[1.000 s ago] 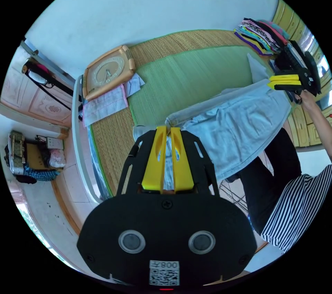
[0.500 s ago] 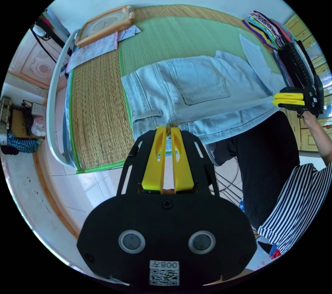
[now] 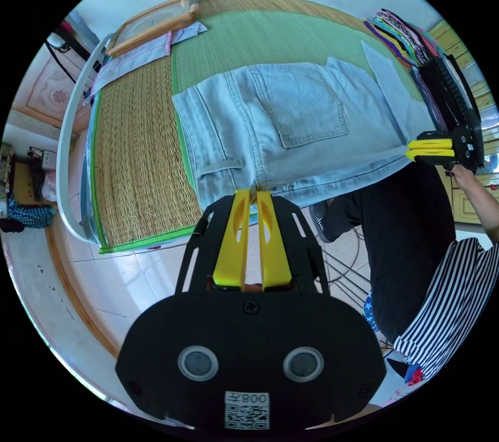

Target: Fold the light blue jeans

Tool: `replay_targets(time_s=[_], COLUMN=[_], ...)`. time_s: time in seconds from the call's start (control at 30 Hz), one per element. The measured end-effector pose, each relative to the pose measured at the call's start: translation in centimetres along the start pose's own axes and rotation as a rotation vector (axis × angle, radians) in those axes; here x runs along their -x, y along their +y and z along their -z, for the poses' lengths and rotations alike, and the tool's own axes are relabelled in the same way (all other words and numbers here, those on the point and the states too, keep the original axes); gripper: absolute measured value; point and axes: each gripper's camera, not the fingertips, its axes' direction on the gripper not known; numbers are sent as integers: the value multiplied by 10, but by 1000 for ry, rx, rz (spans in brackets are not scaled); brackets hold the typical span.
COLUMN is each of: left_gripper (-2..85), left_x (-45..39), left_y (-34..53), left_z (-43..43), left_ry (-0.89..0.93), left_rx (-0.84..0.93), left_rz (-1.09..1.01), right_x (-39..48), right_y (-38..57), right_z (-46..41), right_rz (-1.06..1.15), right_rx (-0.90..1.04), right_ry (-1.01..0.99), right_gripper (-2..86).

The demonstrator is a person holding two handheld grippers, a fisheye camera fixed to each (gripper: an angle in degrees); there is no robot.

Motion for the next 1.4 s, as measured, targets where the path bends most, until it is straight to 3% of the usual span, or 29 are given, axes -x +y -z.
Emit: replay_targets(time_s=[0.7,0.93,1.0,1.17,1.27,1.4], left_gripper=[16,44,55,86,87,63], left_x=[125,187,210,283,313,341], left_y=[121,184,209,265,276,277], left_z=[99,162,171,165,161,155], left_ry=[83,125,190,583,689,680], left_rx=[-47,-173,-233,-420,-486,-410], left_rz=[96,215,311,623,761,840], right_x=[34,36,37,41,42,42], right_y=[-7,-3,-2,0,1,3], right_z=[-74,-84,-88,-93,-96,-99], right_rz=[-48,-79,-83,-75,-65,-58], right_rx=[57,46,41,47,56,64], right_ry=[-61,-87,-84,-68,-59,-44], right_gripper=[27,26,26,26,26,26])
